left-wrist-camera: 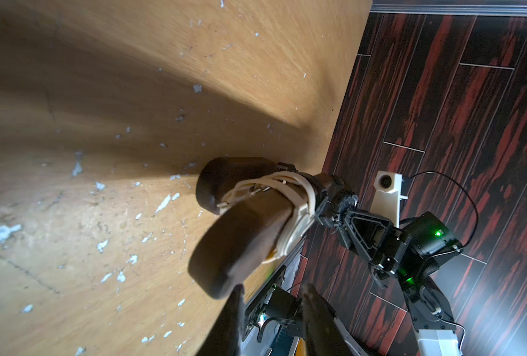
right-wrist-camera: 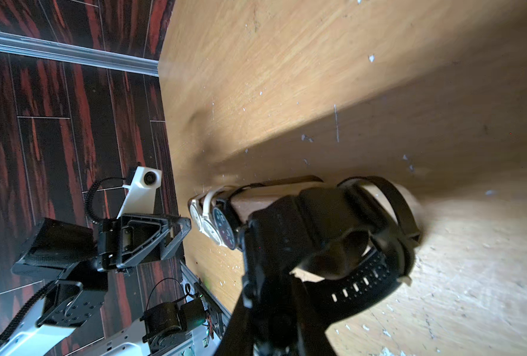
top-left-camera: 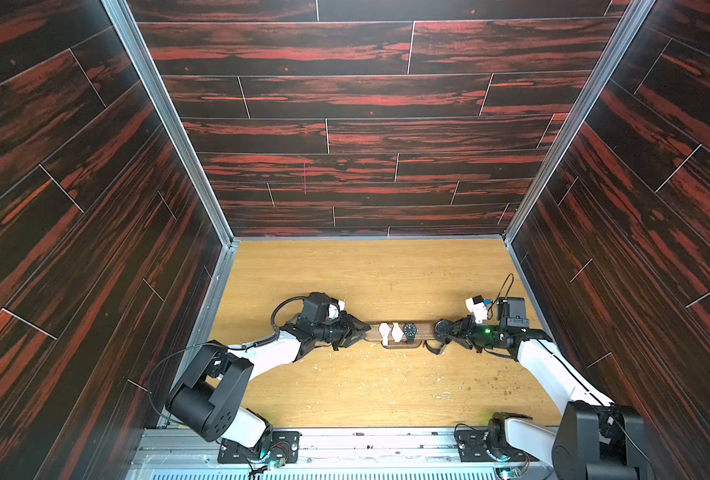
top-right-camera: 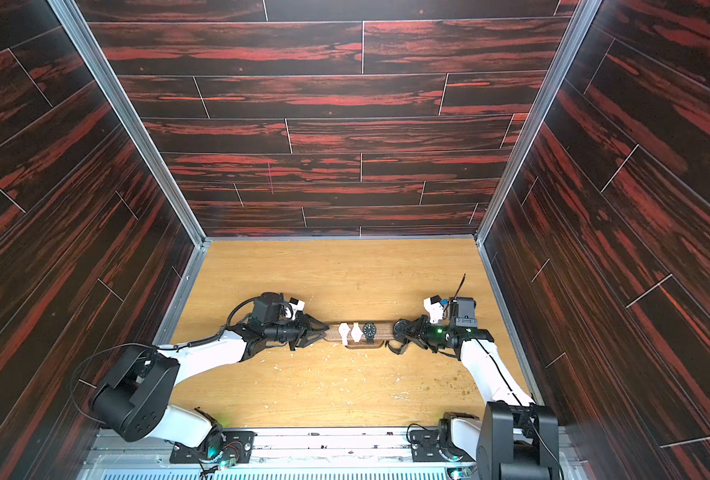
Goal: Place watch on stand
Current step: Place the watch on the stand.
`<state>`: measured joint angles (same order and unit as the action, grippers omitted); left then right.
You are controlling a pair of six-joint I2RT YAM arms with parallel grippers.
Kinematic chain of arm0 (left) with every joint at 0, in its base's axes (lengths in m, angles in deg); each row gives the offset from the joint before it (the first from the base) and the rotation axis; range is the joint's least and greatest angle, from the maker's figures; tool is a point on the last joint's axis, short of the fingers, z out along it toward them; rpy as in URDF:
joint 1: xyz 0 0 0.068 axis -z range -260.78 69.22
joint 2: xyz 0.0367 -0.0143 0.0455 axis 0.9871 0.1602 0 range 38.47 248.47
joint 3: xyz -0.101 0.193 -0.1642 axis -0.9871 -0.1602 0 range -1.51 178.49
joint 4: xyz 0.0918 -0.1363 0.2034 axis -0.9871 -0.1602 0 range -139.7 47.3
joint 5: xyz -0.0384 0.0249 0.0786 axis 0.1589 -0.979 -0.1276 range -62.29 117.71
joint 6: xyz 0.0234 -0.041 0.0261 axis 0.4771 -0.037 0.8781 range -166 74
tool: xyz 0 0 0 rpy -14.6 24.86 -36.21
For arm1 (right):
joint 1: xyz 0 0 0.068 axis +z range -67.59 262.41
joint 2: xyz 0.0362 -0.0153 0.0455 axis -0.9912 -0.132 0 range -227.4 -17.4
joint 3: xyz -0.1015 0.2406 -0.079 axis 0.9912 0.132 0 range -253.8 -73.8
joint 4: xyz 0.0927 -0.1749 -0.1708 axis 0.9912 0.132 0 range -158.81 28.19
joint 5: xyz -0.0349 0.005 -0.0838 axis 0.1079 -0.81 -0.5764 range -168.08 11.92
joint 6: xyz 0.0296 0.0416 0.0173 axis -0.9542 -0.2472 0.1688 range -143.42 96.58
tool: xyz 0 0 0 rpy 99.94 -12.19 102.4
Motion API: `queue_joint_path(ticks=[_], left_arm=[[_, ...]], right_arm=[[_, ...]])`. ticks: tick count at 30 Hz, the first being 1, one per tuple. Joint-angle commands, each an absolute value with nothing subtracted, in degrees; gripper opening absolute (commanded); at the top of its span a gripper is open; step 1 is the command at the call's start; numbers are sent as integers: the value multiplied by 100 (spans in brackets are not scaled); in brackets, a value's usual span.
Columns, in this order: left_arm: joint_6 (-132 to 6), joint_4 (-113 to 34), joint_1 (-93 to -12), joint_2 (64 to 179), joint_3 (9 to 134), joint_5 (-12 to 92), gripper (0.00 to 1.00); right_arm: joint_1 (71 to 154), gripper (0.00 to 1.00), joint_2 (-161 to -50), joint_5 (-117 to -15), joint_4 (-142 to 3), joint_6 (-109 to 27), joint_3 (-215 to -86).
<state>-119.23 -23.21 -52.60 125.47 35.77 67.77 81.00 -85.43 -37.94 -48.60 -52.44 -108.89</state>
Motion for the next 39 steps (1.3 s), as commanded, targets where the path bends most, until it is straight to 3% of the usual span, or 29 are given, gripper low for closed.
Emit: queue_joint_path(ticks=[1, 18, 39], left_arm=[[-12182, -1791, -5266, 12616, 3463, 6713, 34], [-11831, -2512, -5344, 12440, 3531, 6489, 34], [-11509, -3171, -5505, 12255, 3705, 6417, 33]], right_arm=[[8087, 0, -8625, -3530, -5046, -5264, -10799], [9105, 0, -9004, -3606, -5595, -5563, -10728], [9386, 0, -9630, -3574, -6094, -5571, -10935]])
